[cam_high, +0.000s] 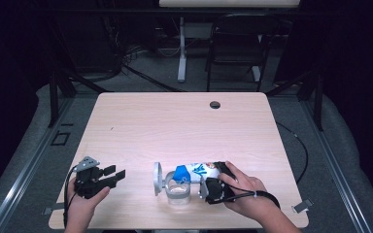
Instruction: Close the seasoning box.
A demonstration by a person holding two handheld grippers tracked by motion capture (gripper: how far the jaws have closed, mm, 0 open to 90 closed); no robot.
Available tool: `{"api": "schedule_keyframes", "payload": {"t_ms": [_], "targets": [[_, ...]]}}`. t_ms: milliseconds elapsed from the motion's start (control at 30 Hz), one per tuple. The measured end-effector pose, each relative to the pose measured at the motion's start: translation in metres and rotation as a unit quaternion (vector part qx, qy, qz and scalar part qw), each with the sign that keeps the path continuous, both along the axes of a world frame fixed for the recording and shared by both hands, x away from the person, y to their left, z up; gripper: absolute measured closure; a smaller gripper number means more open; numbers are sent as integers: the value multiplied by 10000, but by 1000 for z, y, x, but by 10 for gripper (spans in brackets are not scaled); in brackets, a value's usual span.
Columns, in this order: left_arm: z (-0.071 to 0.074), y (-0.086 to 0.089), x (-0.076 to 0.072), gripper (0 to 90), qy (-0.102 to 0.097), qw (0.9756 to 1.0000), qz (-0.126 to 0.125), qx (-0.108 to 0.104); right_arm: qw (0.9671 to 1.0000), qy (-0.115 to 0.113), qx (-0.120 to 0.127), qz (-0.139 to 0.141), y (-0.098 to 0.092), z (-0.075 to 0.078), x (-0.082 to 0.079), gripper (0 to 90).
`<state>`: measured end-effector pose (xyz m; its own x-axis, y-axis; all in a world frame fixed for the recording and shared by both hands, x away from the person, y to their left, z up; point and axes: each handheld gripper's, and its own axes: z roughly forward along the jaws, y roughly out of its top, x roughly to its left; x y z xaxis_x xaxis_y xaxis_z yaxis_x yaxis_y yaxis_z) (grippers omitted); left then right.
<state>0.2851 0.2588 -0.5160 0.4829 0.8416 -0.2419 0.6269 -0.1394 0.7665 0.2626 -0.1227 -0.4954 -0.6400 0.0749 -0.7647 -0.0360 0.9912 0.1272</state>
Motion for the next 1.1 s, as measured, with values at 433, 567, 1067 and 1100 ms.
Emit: {"api": "schedule_keyframes", "payload": {"t_ms": [433,567,1067,1100], "targets": [[-1,1,1,499,11,10000,10,16,9994,-224,-248,112,1,1,-2,463],[-1,2,1,499,24,10000,11,6,9990,-291,-327,107,1,1,-4,463],[-2,2,1,499,63,10000,8,19,9966,-477,-641,180,3,4,-10,465],[-2,2,1,499,61,10000,8,17,9968,-481,-605,215,3,3,-9,465]]}}
